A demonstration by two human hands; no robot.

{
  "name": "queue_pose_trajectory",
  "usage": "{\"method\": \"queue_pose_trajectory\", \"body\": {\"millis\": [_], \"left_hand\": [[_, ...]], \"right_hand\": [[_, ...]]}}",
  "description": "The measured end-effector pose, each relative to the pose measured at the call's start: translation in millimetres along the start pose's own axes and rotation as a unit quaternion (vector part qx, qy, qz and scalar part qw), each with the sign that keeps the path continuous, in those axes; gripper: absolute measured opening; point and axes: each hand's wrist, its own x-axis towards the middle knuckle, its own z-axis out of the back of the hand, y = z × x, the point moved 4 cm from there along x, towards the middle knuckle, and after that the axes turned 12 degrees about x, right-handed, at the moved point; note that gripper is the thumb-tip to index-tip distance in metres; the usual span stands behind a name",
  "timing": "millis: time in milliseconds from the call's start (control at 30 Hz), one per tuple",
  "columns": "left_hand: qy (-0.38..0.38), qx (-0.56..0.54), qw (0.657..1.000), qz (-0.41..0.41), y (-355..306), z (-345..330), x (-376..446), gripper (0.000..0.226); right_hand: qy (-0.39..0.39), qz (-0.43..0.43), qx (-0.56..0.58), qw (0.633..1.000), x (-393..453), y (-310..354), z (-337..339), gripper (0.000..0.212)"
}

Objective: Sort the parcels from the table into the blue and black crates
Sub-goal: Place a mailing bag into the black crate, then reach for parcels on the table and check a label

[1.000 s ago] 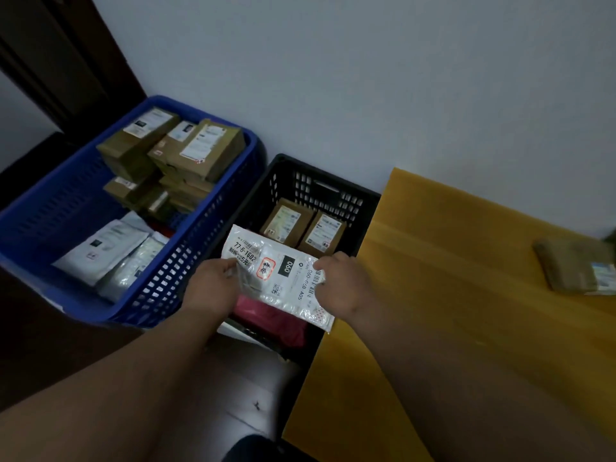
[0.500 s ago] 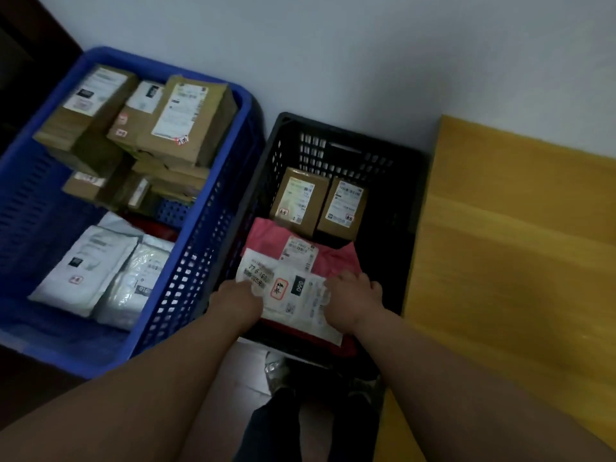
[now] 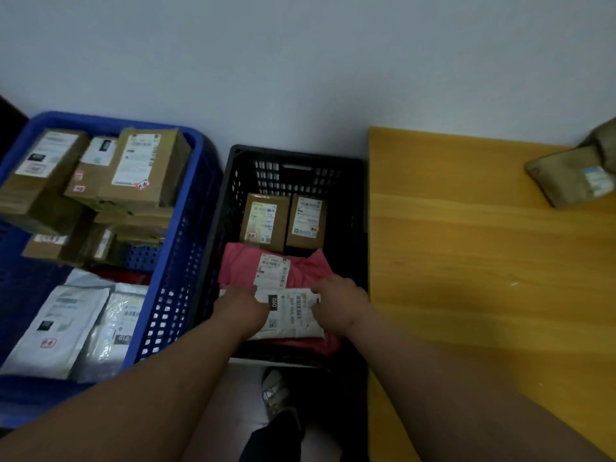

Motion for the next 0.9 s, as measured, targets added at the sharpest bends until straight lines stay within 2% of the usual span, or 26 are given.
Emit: {"method": "queue_pose_trajectory", "body": {"millis": [100, 300, 467, 633, 900], "left_hand": [[-0.039, 0.008, 0.999, -0.028, -34, 8, -21, 0.057], [-0.097, 0.020, 0.990, -0.103, -128, -3, -83, 0.043], [-0.105, 0.064, 0.981, -0.150, -227, -33, -137, 0.063], [-0.113, 0.006, 0.976, -0.188, -310, -61, -173, 0.069], [-0.096, -0.027, 0.977, -0.188, -367, -72, -172, 0.072]], "right_hand": [[-0.065, 0.034, 0.016, 0.997, -27, -9, 29, 0.010], [-0.127, 0.043, 0.056, 0.989, -103, -89, 71, 0.040], [-0.190, -0.029, 0.062, 0.979, -187, -201, 104, 0.044], [-0.222, -0.106, 0.094, 0.965, -247, -296, 125, 0.052], [-0.204, -0.149, 0.163, 0.954, -255, -357, 125, 0.052]]}}
